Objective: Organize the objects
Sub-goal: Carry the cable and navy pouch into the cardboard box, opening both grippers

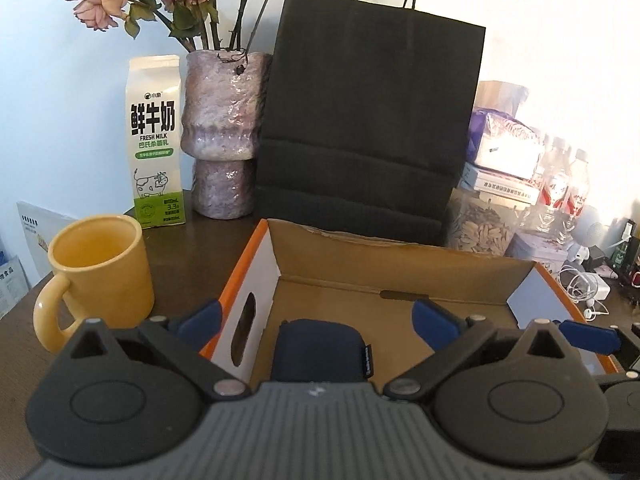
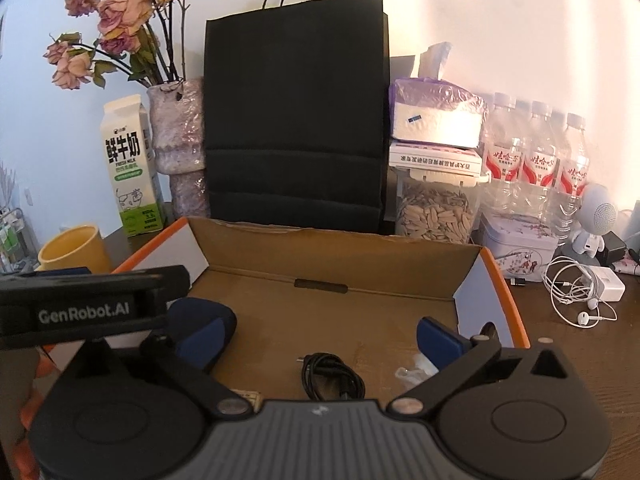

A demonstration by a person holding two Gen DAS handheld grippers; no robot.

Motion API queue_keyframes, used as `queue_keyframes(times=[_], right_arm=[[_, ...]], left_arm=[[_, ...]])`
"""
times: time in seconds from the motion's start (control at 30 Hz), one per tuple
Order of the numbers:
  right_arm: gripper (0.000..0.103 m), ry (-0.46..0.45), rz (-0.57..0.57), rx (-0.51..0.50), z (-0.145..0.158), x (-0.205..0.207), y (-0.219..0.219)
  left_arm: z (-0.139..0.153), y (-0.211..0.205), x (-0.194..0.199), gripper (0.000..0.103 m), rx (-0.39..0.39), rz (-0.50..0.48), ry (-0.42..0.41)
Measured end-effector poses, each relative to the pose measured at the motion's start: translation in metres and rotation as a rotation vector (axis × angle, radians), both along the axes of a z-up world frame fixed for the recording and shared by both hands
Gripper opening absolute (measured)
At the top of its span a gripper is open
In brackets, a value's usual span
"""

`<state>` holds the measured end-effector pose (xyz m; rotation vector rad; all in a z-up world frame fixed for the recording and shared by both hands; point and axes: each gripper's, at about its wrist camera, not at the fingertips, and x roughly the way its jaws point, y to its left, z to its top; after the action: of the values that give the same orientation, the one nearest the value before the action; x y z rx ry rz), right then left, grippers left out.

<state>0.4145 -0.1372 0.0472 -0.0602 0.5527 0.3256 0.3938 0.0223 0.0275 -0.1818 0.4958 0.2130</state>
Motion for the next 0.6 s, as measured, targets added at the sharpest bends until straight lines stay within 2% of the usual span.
queue_keyframes(times=[0.4, 0.6], right_arm=[[0.103, -0.019, -0.001, -0.004, 0.006, -0.006, -0.001], [0.103, -0.075, 0.006, -0.003, 0.024, -0.025, -0.009]], left_arm=[[0.012, 0.001, -0.010, 0.103, -0.032, -0.029, -0.022], [0.032, 0.001, -0.036, 0.103, -0.039, -0.051, -0.097]])
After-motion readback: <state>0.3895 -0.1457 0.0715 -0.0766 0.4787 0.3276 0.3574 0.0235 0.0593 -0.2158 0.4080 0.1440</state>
